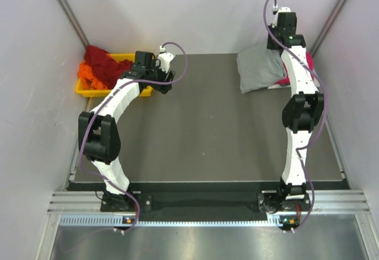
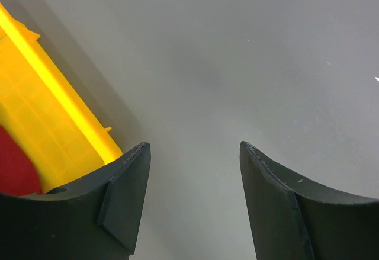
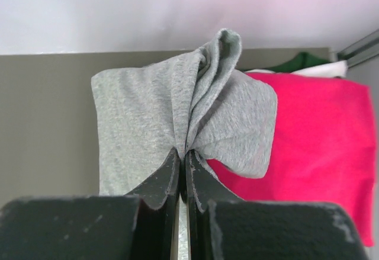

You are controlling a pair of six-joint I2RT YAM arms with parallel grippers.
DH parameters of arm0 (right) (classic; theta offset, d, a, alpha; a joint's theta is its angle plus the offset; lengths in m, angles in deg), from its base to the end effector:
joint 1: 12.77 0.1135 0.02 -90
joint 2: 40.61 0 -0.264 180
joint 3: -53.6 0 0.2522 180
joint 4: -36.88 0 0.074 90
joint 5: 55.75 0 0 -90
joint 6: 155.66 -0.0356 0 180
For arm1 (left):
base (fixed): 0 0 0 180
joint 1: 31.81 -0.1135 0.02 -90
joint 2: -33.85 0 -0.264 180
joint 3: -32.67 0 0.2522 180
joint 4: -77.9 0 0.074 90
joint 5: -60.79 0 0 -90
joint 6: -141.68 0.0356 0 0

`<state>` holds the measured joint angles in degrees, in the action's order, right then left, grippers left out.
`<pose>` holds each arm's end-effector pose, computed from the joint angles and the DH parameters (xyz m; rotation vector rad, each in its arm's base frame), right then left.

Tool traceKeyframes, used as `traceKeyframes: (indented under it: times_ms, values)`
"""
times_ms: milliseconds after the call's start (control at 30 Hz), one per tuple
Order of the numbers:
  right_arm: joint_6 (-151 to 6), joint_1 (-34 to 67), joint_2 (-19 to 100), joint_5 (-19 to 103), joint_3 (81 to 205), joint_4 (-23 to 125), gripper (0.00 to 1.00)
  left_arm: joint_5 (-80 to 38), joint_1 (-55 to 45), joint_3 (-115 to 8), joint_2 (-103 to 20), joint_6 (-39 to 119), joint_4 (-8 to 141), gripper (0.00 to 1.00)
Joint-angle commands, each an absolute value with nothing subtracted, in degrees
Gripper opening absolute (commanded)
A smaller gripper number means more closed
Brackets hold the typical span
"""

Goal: Fold and stack the t-shirts
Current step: Neatly place the folded tshirt to the corner

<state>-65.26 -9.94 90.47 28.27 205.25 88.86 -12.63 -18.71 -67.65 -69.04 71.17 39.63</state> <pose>0.5225 0.0221 0.3441 0.0024 2.1169 -0.0853 0.3996 -0.1034 0.2888 0.7778 2.1244 -0.2708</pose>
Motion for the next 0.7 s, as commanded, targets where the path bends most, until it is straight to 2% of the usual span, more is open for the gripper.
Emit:
traceKeyframes:
  times_ms: [0, 233, 667]
  values:
    - [-62.85, -12.33, 89.55, 26.69, 208.51, 87.82, 0.00, -13.04, -19.06, -68.72, -68.63, 71.90, 40.32, 0.66]
    - [-60.74, -15.94, 89.64, 30.64, 213.87, 92.65, 0.00, -13.22, -19.06, -68.98, -68.98, 71.81, 40.24, 0.66]
    - [-61.62, -23.84, 89.73, 38.38, 214.75, 89.06, 0.00, -14.62, -19.06, -69.86, -70.48, 73.04, 36.99, 0.66]
